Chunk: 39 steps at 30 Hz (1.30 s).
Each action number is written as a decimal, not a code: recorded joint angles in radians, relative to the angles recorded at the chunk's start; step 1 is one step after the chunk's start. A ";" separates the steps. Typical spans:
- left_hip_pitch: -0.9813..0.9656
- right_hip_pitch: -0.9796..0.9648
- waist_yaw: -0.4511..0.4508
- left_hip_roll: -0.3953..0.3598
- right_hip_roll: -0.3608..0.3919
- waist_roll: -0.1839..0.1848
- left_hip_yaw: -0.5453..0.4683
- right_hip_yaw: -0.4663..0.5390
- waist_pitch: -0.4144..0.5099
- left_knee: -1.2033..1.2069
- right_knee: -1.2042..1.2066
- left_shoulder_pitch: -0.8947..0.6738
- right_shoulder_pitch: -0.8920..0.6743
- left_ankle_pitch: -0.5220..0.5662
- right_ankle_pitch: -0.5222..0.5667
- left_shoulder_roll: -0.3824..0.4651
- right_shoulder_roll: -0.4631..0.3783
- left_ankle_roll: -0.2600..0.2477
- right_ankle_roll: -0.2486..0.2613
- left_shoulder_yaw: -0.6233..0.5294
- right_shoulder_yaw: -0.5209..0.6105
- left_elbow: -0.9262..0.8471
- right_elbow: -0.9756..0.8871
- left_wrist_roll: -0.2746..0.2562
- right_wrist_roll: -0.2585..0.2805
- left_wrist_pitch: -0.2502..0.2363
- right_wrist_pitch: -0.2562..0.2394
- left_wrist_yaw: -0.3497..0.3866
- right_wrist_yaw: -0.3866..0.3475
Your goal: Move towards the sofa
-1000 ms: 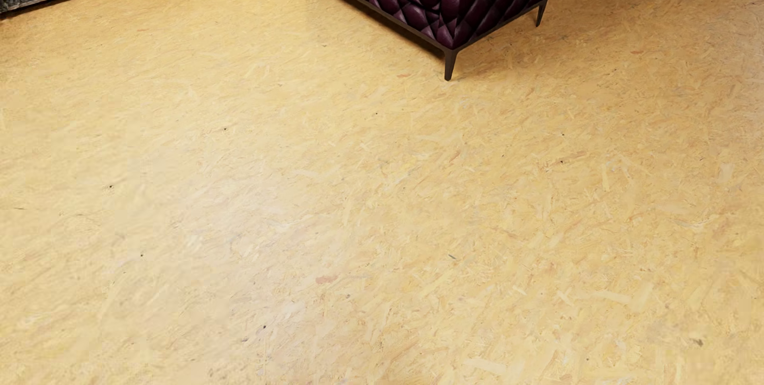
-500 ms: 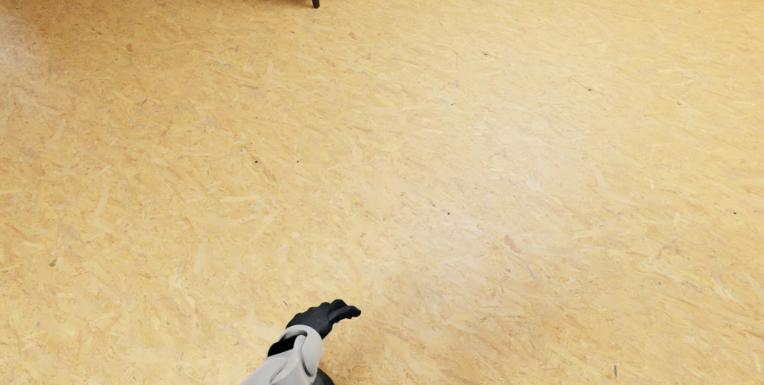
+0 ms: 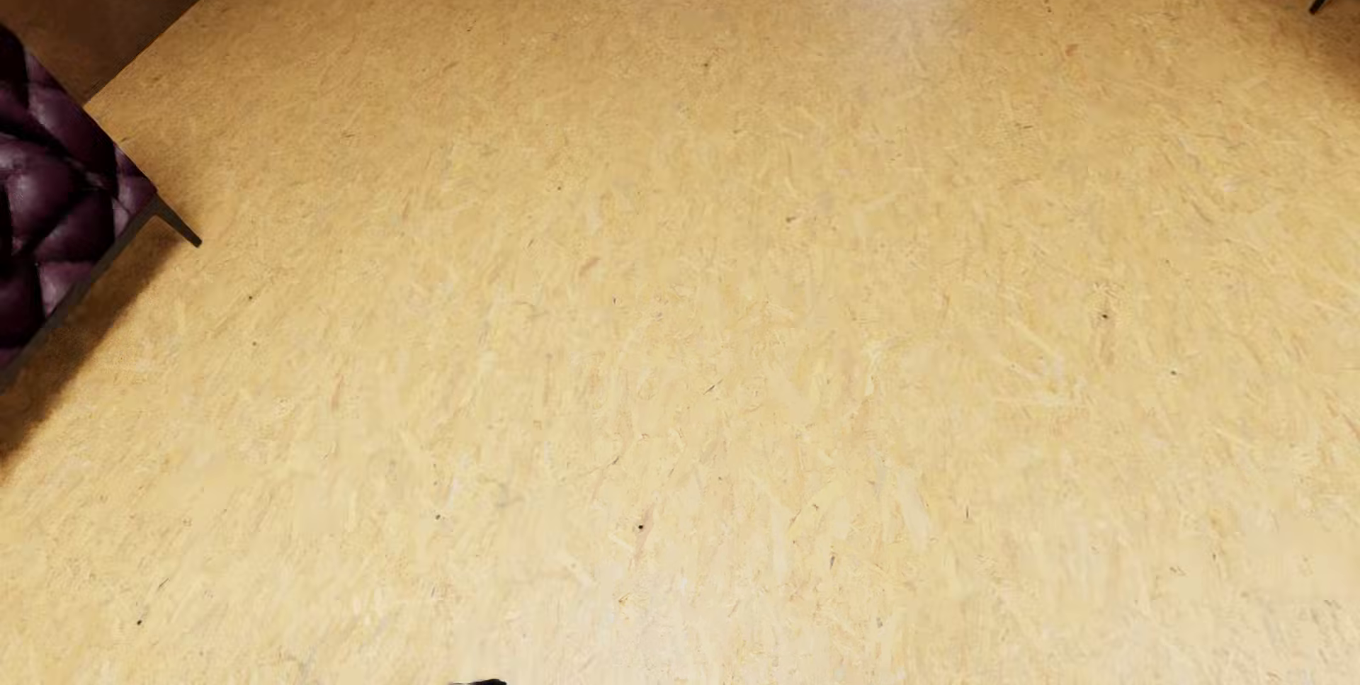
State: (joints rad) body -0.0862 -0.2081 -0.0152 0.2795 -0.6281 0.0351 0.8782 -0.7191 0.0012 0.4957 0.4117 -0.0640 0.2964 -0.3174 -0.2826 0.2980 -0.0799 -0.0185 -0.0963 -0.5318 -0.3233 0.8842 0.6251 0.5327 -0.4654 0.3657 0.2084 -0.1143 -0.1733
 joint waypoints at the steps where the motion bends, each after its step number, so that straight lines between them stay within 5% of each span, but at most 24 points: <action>1: -0.018 -0.048 -0.008 -0.071 0.037 -0.008 -0.082 0.245 0.004 -0.016 0.030 -0.003 0.012 -0.017 -0.022 -0.010 -0.002 0.026 -0.006 0.027 0.006 -0.053 0.023 -0.005 -0.024 -0.034 0.014 -0.012 0.036; 3: -0.050 -0.121 -0.018 -0.181 0.220 -0.019 -0.239 0.677 0.008 -0.038 0.131 0.011 0.010 -0.035 -0.017 -0.032 -0.003 0.070 0.126 0.108 0.050 -0.166 0.101 -0.017 -0.108 -0.076 0.049 0.044 0.124; 5: -0.082 -0.179 -0.020 -0.268 0.394 -0.027 -0.401 0.838 0.009 -0.046 0.238 -0.031 0.011 -0.046 -0.043 -0.019 0.023 0.098 0.178 0.090 0.056 -0.234 0.126 0.046 -0.160 -0.097 0.077 0.056 0.199; 8: -0.104 -0.301 -0.031 -0.390 0.443 -0.044 -0.656 0.660 0.012 -0.037 0.313 -0.160 0.050 -0.074 -0.042 -0.010 0.054 0.126 0.136 0.060 0.088 -0.252 0.072 0.126 -0.208 -0.088 0.021 0.058 0.148; 11: -0.057 -0.397 -0.053 -0.481 0.491 -0.052 -0.880 0.510 0.011 -0.046 0.182 -0.207 0.057 -0.107 0.068 -0.028 0.032 0.148 0.106 0.112 0.156 -0.215 0.054 0.083 -0.223 -0.068 -0.012 0.184 0.152; 13: 0.006 -0.406 -0.060 -0.507 0.554 -0.050 -0.992 0.508 0.007 -0.061 -0.021 -0.175 0.040 -0.128 0.190 -0.027 -0.004 0.152 0.242 0.148 0.180 -0.181 0.052 0.042 -0.226 -0.051 0.000 0.254 0.188; 14: 0.041 -0.398 -0.064 -0.506 0.590 -0.047 -1.039 0.567 0.004 -0.065 -0.074 -0.142 0.029 -0.137 0.242 -0.022 -0.015 0.150 0.150 0.163 0.178 -0.160 0.049 0.020 -0.227 -0.044 0.014 0.266 0.187; 15: 0.074 -0.388 -0.064 -0.501 0.591 -0.045 -1.073 0.557 0.002 -0.050 -0.035 -0.103 0.021 -0.135 0.237 -0.014 -0.019 0.148 -0.005 0.177 0.167 -0.134 0.045 -0.003 -0.223 -0.029 0.025 0.275 0.175; 17: 0.095 -0.359 -0.066 -0.491 0.560 -0.038 -1.103 0.517 0.011 0.074 0.107 -0.013 -0.004 -0.056 0.118 -0.008 0.000 0.133 -0.030 0.219 0.102 -0.043 0.041 -0.067 -0.189 0.028 0.047 0.288 0.096; 18: 0.072 -0.324 -0.068 -0.493 0.541 -0.036 -1.110 0.490 0.015 0.174 0.139 0.033 -0.021 0.061 0.067 -0.015 0.020 0.078 -0.021 0.223 0.058 0.024 0.046 -0.085 -0.152 0.072 0.053 0.289 0.051; 19: 0.021 -0.280 -0.069 -0.494 0.524 -0.036 -1.137 0.449 0.017 0.299 0.137 0.061 -0.039 0.176 0.032 -0.015 0.039 -0.153 -0.017 0.209 0.035 0.097 0.052 -0.086 -0.118 0.107 0.058 0.266 0.024; 20: -0.062 -0.227 -0.079 -0.500 0.508 -0.037 -1.087 0.393 0.018 0.468 0.119 0.083 -0.052 0.273 0.005 0.003 0.039 -0.226 -0.012 0.137 0.048 0.165 0.069 -0.045 -0.113 0.116 0.038 0.182 0.031; 22: -0.257 -0.123 -0.086 -0.416 0.500 -0.028 -1.021 0.306 0.025 0.757 0.083 0.145 -0.108 0.281 -0.041 0.031 0.004 -0.230 0.001 -0.022 0.130 0.191 0.108 0.050 -0.160 0.078 -0.004 -0.006 0.070; 23: -0.349 -0.072 -0.075 -0.328 0.510 -0.020 -0.980 0.282 0.029 0.840 0.061 0.197 -0.149 0.256 -0.058 0.045 -0.021 -0.238 0.009 -0.017 0.174 0.156 0.133 0.042 -0.198 0.050 -0.010 -0.027 0.092; 25: -0.496 0.012 -0.030 -0.194 0.547 -0.003 -0.869 0.269 0.034 0.860 0.017 0.314 -0.249 0.234 -0.090 0.005 -0.052 -0.073 0.031 0.123 0.260 0.060 0.184 -0.057 -0.261 0.044 0.013 0.065 0.133; 26: -0.543 0.042 -0.001 -0.169 0.562 0.003 -0.815 0.276 0.033 0.793 0.009 0.374 -0.300 0.217 -0.108 -0.030 -0.061 -0.030 0.041 0.195 0.295 0.012 0.199 -0.104 -0.286 0.023 0.020 0.128 0.146; 28: -0.589 0.080 0.048 -0.167 0.593 0.011 -0.720 0.310 0.028 0.530 0.020 0.478 -0.393 0.212 -0.157 -0.108 -0.055 -0.021 0.054 0.293 0.347 -0.064 0.205 -0.140 -0.303 0.004 0.014 0.197 0.154; 31: -0.534 0.149 0.094 -0.224 0.637 0.017 -0.645 0.364 0.002 -0.104 -0.012 0.544 -0.476 0.295 -0.220 -0.224 -0.015 -0.087 0.095 0.344 0.396 -0.103 0.159 -0.090 -0.276 0.024 -0.031 0.175 0.129; 32: -0.493 0.178 0.101 -0.228 0.641 0.016 -0.604 0.385 -0.008 -0.187 -0.024 0.540 -0.480 0.374 -0.226 -0.254 -0.006 0.099 0.114 0.334 0.413 -0.088 0.133 -0.069 -0.262 0.034 -0.052 0.131 0.122; 33: -0.474 0.192 0.104 -0.230 0.627 0.012 -0.581 0.417 -0.011 -0.173 0.010 0.518 -0.477 0.369 -0.218 -0.276 -0.003 0.206 0.142 0.306 0.434 -0.057 0.106 -0.043 -0.250 0.039 -0.074 0.077 0.116; 34: -0.459 0.171 0.107 -0.234 0.597 0.002 -0.573 0.440 -0.009 -0.139 0.112 0.473 -0.454 0.323 -0.181 -0.281 0.003 0.196 0.165 0.264 0.433 -0.014 0.078 -0.006 -0.229 0.041 -0.092 0.023 0.099; 36: -0.430 0.060 0.099 -0.232 0.538 -0.017 -0.574 0.505 0.002 -0.028 0.436 0.367 -0.368 0.220 0.067 -0.258 0.034 0.170 0.237 0.184 0.410 0.051 0.065 0.084 -0.186 0.072 -0.088 -0.048 0.081; 37: -0.398 -0.028 0.086 -0.227 0.527 -0.023 -0.552 0.570 0.005 -0.011 0.616 0.324 -0.352 0.180 0.173 -0.240 0.025 0.168 0.225 0.158 0.432 0.038 0.081 0.124 -0.202 0.066 -0.073 -0.056 0.136; 39: -0.320 -0.188 0.055 -0.245 0.476 -0.040 -0.525 0.649 0.014 0.005 0.889 0.240 -0.338 0.112 0.201 -0.203 -0.021 0.154 0.200 0.173 0.448 -0.021 0.112 0.147 -0.261 0.034 -0.045 0.032 0.233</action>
State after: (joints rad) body -0.4064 -0.3964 0.0395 0.0344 -0.1522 -0.0051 0.3529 -0.0699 0.0147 0.5010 1.3012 0.1758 -0.0412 -0.2057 -0.0815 0.0948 -0.1009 0.1355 0.1033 -0.3591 0.1245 0.8632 0.7370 0.6794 -0.7262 0.3997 0.1635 -0.0821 0.0593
